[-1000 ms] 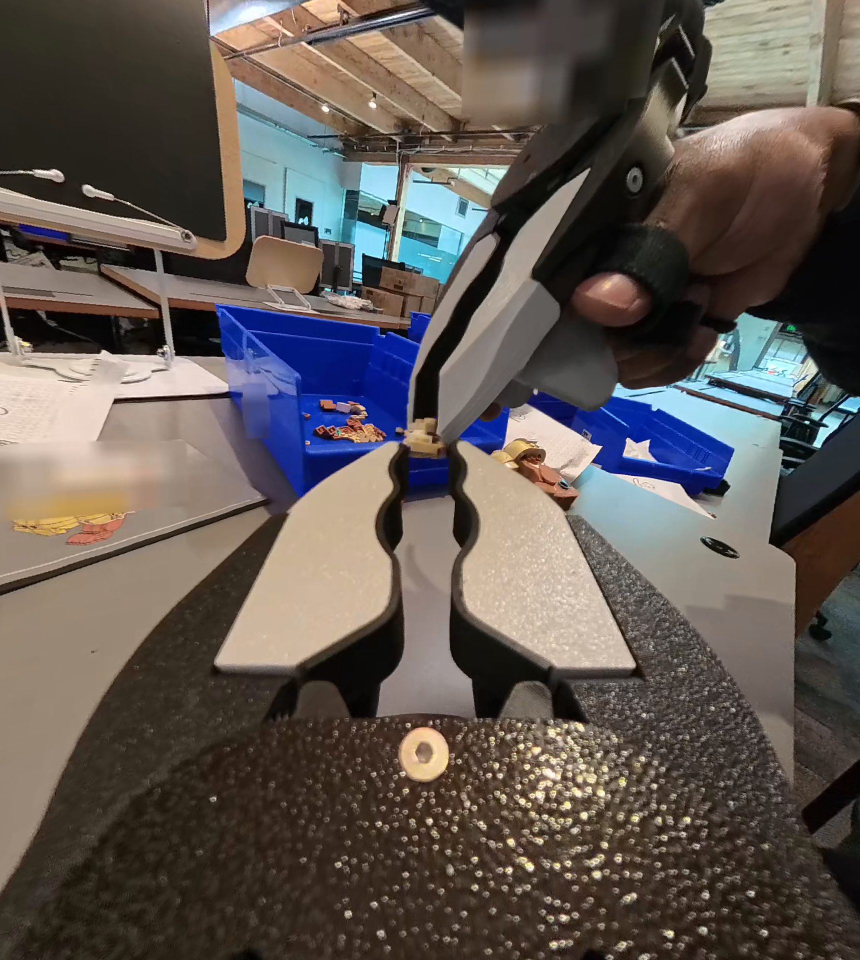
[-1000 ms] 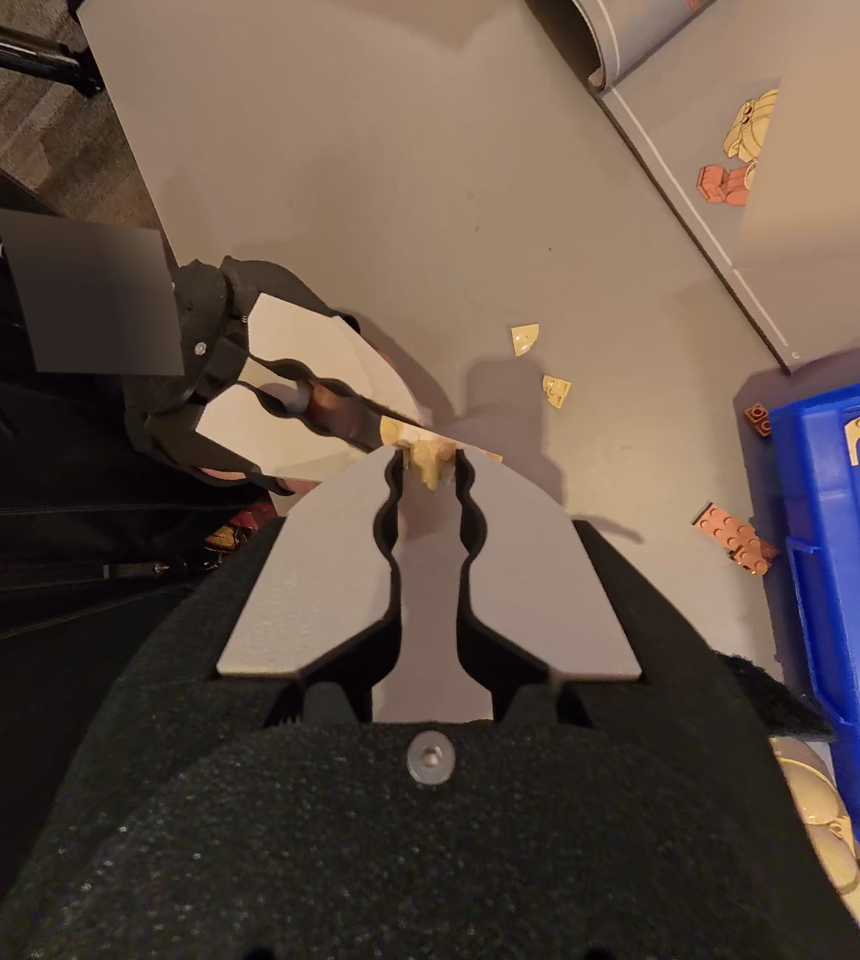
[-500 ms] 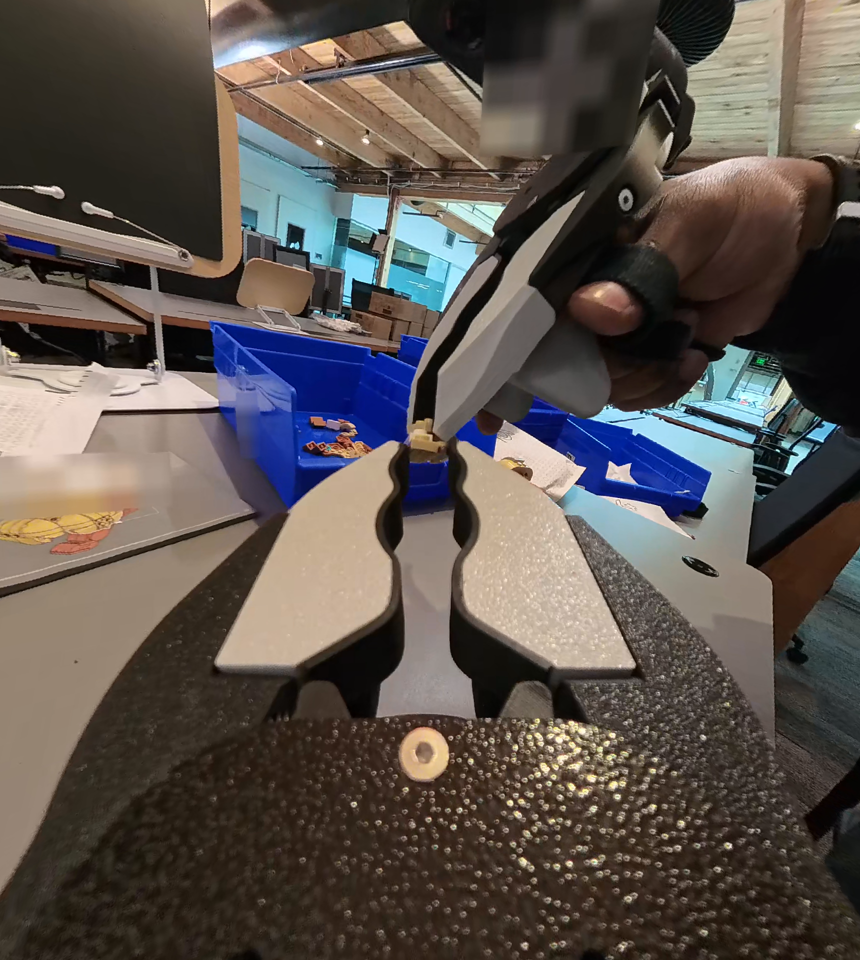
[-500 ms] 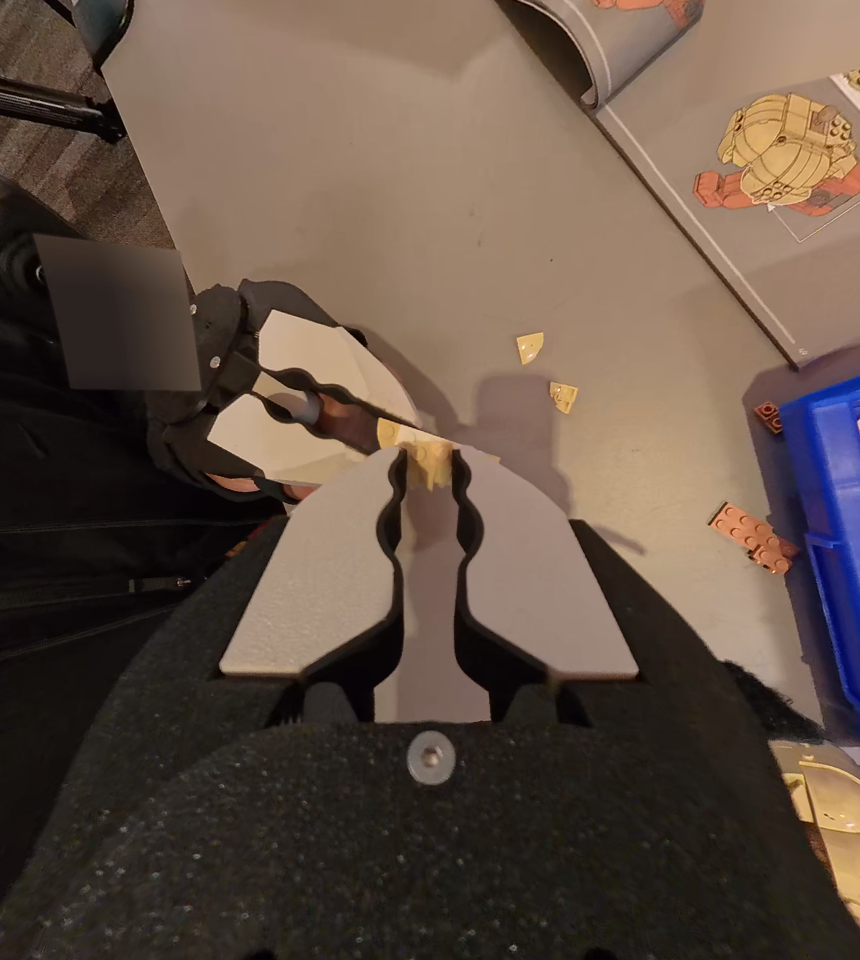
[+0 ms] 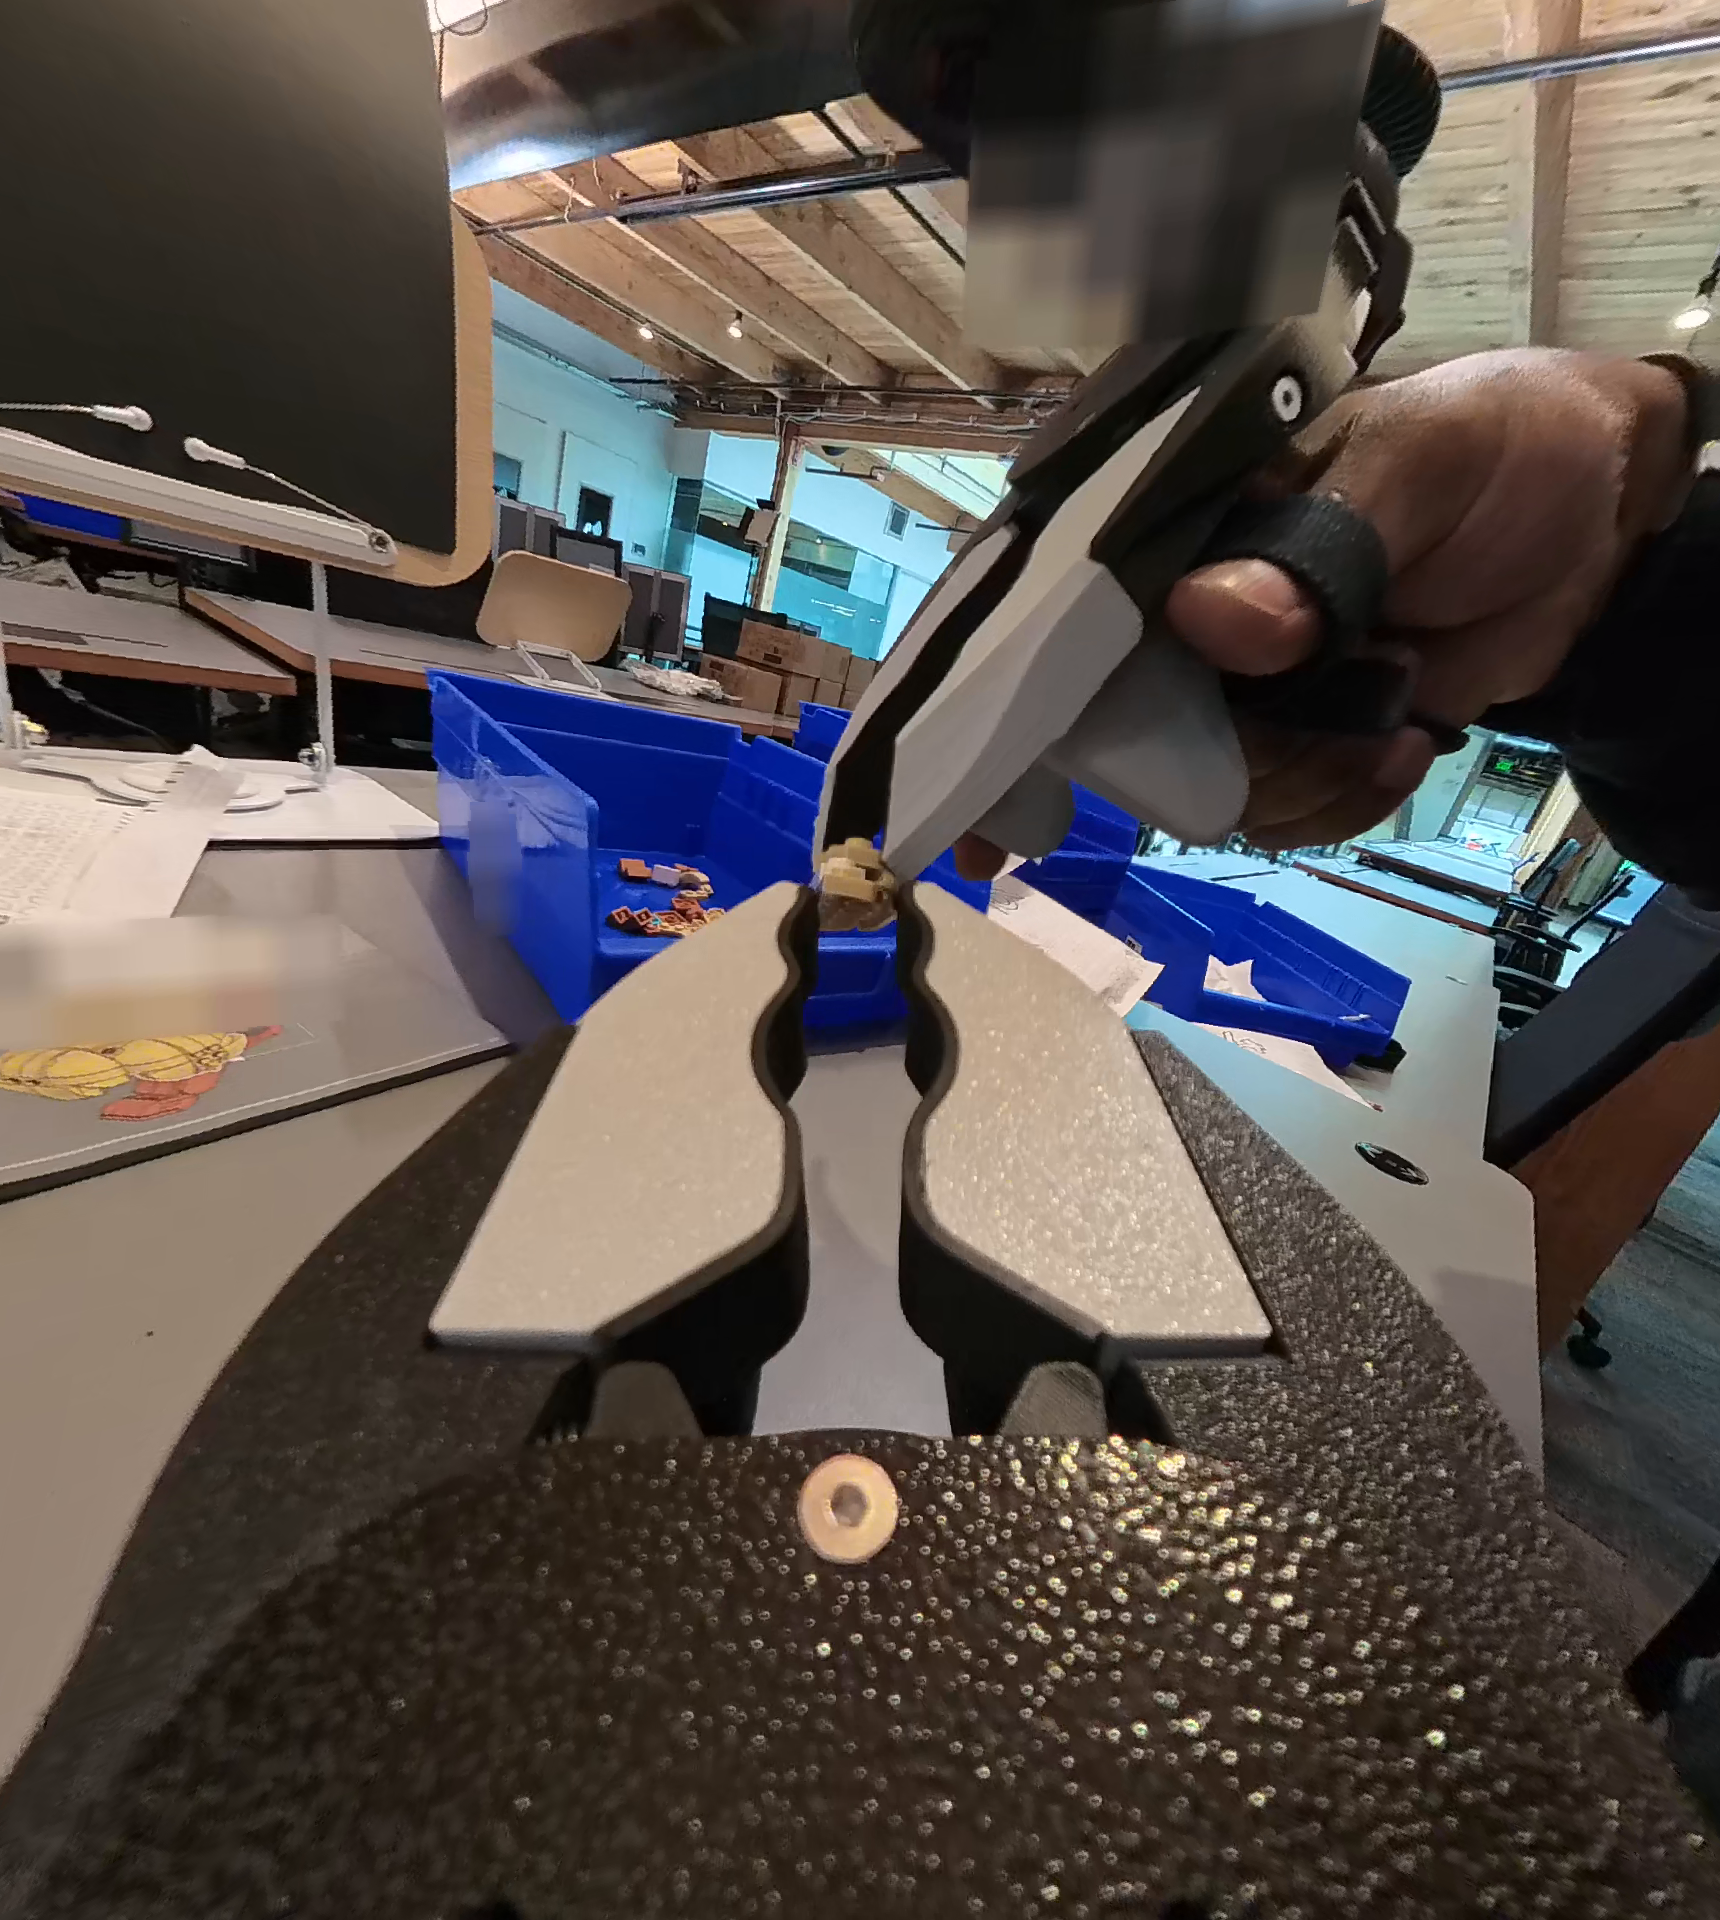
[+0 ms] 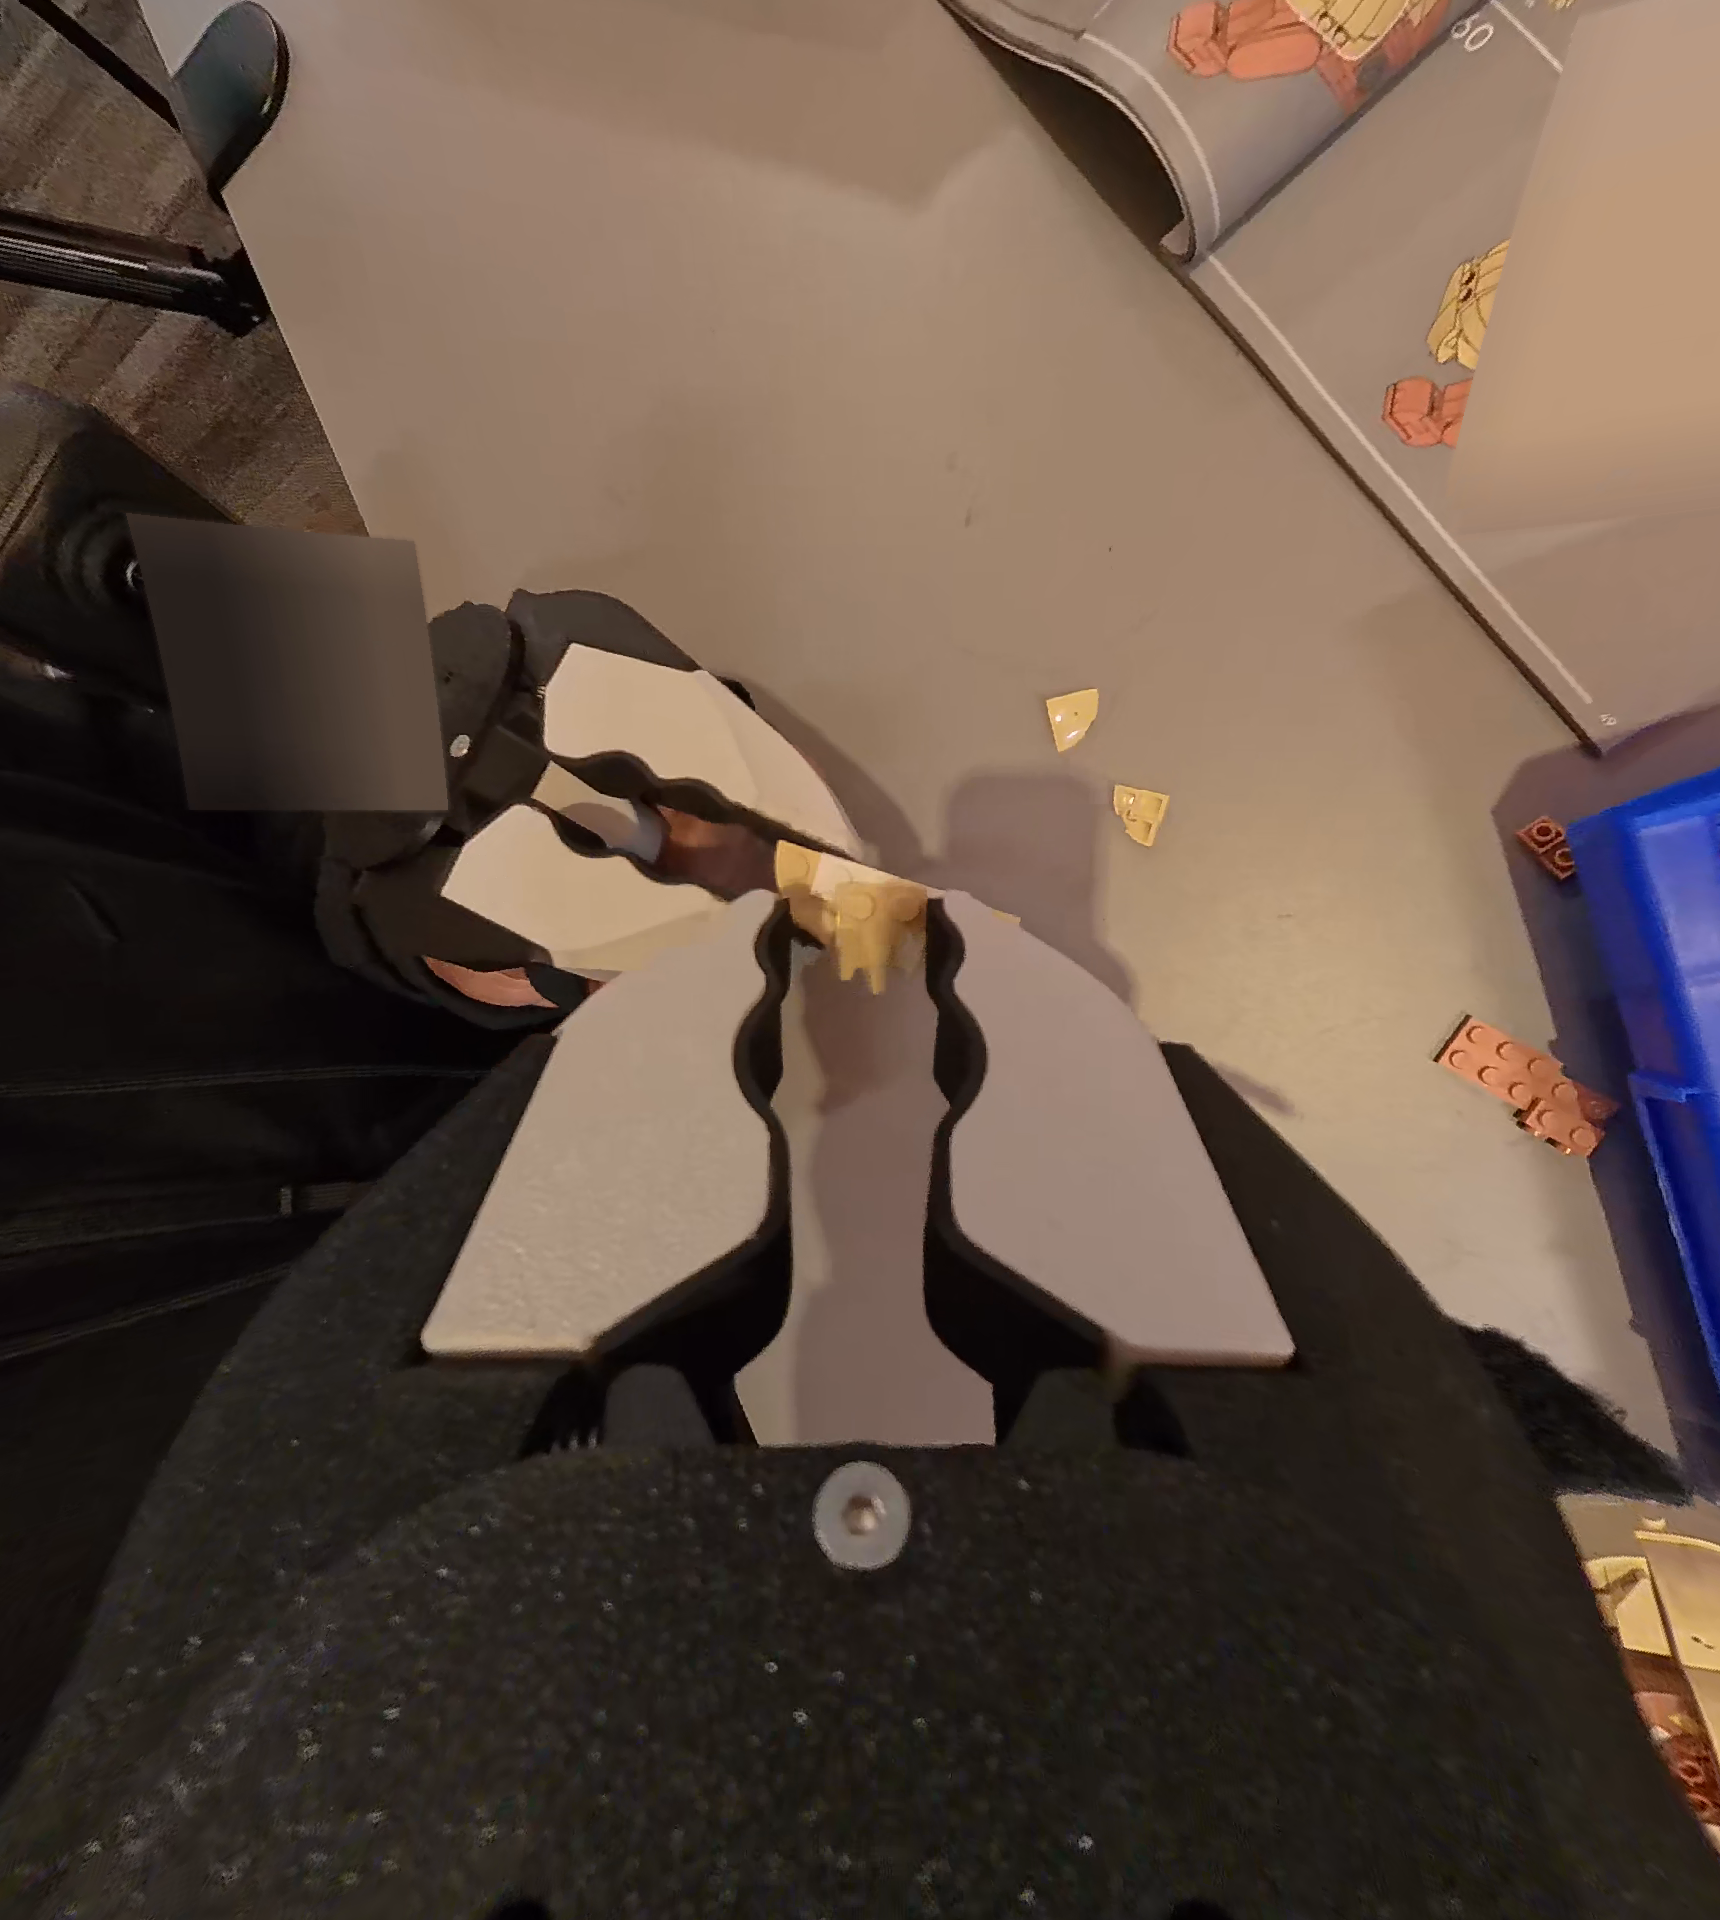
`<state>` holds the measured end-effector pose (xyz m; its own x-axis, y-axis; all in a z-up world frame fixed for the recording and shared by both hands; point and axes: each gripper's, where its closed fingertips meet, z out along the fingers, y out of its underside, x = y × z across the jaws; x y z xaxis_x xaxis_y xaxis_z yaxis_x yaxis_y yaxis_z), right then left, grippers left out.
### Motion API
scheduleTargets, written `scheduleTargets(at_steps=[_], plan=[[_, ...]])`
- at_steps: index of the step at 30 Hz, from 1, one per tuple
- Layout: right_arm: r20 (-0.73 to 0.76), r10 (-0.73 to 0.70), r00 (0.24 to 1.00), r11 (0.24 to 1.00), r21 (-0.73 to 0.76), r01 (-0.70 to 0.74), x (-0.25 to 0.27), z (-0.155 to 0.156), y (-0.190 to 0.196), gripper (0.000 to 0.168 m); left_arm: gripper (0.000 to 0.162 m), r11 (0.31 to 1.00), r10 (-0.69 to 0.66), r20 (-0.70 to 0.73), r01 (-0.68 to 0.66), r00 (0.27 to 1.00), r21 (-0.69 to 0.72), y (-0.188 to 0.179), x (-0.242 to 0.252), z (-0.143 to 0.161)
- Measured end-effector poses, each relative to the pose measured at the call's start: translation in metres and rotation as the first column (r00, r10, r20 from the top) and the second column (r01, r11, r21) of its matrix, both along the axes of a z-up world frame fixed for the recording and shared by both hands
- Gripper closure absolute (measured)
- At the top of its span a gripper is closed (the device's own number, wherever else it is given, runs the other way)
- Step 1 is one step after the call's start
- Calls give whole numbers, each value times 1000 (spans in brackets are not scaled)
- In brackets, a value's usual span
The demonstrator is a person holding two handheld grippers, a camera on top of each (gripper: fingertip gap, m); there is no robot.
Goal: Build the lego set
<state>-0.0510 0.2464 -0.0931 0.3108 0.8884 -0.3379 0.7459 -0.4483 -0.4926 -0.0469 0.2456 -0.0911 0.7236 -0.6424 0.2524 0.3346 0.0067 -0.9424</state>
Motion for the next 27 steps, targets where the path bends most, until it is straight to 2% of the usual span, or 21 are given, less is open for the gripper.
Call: scheduleTargets(at_steps=[9, 27], plan=[[-23, 25, 999, 998, 58, -24, -2, 5, -3, 132, 148, 999, -40, 56, 39, 998, 11, -2, 1, 4], [-86, 28, 996, 999, 49, -23, -7, 10, -10, 130, 148, 995, -92, 129, 87, 987, 42, -7, 2, 10]])
